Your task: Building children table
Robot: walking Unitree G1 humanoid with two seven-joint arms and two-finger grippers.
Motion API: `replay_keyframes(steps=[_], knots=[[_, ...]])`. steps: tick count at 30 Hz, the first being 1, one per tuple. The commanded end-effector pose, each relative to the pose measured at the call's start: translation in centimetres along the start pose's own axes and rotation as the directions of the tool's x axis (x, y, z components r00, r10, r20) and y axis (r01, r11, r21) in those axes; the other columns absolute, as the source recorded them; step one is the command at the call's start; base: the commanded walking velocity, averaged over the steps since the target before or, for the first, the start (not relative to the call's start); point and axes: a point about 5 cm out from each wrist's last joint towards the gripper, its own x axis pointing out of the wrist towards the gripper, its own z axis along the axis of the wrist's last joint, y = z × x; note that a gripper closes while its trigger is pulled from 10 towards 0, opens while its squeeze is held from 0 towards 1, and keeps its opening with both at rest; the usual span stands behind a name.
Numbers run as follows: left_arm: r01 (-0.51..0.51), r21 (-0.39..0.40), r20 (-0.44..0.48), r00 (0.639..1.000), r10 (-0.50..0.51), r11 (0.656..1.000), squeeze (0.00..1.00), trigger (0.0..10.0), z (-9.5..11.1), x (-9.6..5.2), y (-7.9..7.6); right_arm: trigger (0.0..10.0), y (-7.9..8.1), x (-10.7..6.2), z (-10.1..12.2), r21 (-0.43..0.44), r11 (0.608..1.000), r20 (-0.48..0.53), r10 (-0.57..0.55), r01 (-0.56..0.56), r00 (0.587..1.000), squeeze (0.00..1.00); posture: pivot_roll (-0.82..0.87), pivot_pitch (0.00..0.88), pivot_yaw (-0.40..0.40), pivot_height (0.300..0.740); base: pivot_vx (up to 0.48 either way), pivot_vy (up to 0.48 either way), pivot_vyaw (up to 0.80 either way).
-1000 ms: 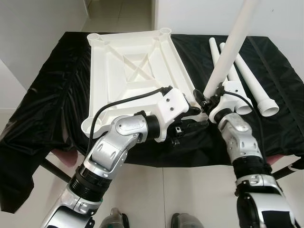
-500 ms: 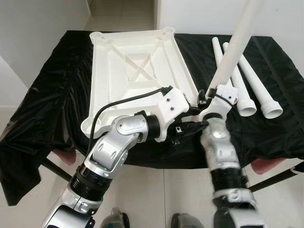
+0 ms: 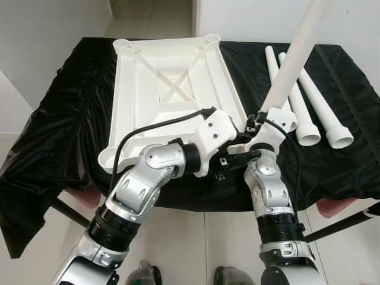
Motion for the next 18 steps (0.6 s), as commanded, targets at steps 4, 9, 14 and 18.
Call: replay_keyframes(steps=[4,9,14,18], knots=[[-0.029,0.011,-0.003,1.000,0.029,1.000,0.00,10.0,0.00,0.01,0.11,10.0,0.11,-0.41,-0.70,0.001,1.000,-0.031,0.021,-0.021,0.999,1.00,-0.05,0.043,0.033,0.740,0.000,0.000,0.00],[-0.026,0.012,-0.002,1.000,0.026,1.000,0.00,10.0,0.01,0.11,0.09,10.0,-0.03,-0.34,-0.76,0.017,0.998,-0.043,0.062,-0.062,0.997,1.00,-0.05,0.040,0.033,0.740,0.000,0.000,0.00],[-0.022,0.012,0.000,1.000,0.022,1.000,0.00,10.0,-0.01,0.15,0.01,10.0,-0.50,-0.18,-0.45,0.013,0.994,-0.019,0.109,-0.109,0.994,1.00,-0.06,0.037,0.033,0.740,0.000,0.000,0.00],[-0.021,0.013,-0.001,1.000,0.021,1.000,0.00,10.0,-0.03,0.17,-0.01,10.0,-0.78,-0.05,-0.29,0.024,0.991,-0.012,0.134,-0.134,0.991,0.00,-0.06,0.031,0.035,0.740,0.000,0.000,0.00]])
